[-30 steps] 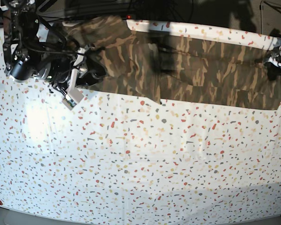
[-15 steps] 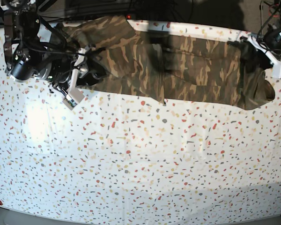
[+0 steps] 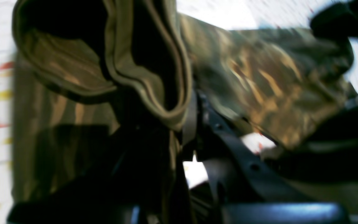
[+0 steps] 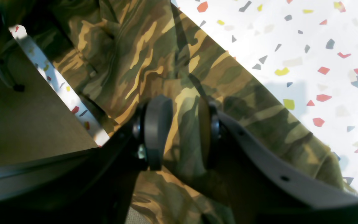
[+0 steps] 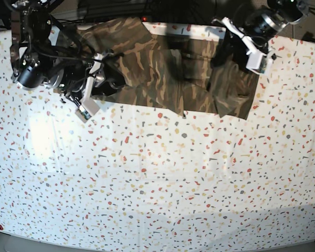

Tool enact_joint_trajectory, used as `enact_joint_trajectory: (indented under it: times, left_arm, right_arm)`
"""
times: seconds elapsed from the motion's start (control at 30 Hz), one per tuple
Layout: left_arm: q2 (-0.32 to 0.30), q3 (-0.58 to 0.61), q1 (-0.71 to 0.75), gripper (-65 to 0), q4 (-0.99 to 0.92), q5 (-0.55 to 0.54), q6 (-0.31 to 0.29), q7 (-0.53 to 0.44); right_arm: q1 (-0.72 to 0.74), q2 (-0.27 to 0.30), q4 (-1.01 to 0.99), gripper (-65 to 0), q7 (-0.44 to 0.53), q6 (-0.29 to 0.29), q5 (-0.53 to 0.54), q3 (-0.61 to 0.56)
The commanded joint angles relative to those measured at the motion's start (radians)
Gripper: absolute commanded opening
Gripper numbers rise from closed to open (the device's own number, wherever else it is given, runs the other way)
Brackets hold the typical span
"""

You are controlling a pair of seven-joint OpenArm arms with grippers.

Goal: Fold the T-shirt properly
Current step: 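Fold the held end inward toward the right gripper with the left gripper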

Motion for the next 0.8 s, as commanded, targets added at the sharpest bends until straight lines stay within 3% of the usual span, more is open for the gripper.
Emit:
enact_joint_trajectory:
  times: [0.0, 0.17, 0.4, 0.5, 0.57, 0.77]
  left_arm:
    - [-0.003, 0.024, 0.002, -65.0, 0.017, 0.009, -0.004, -0.060]
    - [-0.003, 0.138, -0.001, -65.0, 0.017, 0.168, 0.117, -0.171]
    - [-0.003, 0.212, -0.035, -65.0, 0.017, 0.221, 0.135, -0.171]
    - [-0.003, 0.213, -0.056, -46.7, 0.017, 0.212, 0.135, -0.179]
    - [-0.003, 0.213, -0.065, -38.1, 0.017, 0.187, 0.135, -0.178]
    - [-0.003, 0.212, -0.067, -37.6, 0.017, 0.169, 0.135, -0.178]
  right_arm:
    - [0.010, 0.009, 0.016, -45.5, 0.023, 0.005, 0.017, 0.006]
    - [0.009, 0.009, 0.016, -45.5, 0.023, 0.005, 0.018, 0.006]
    - [0.009, 0.009, 0.016, -45.5, 0.023, 0.005, 0.018, 0.006]
    - [0.010, 0.009, 0.016, -45.5, 0.023, 0.005, 0.018, 0.006]
    - [0.010, 0.009, 0.016, -45.5, 0.023, 0.005, 0.018, 0.006]
    - [0.016, 0.009, 0.016, -45.5, 0.023, 0.005, 0.017, 0.006]
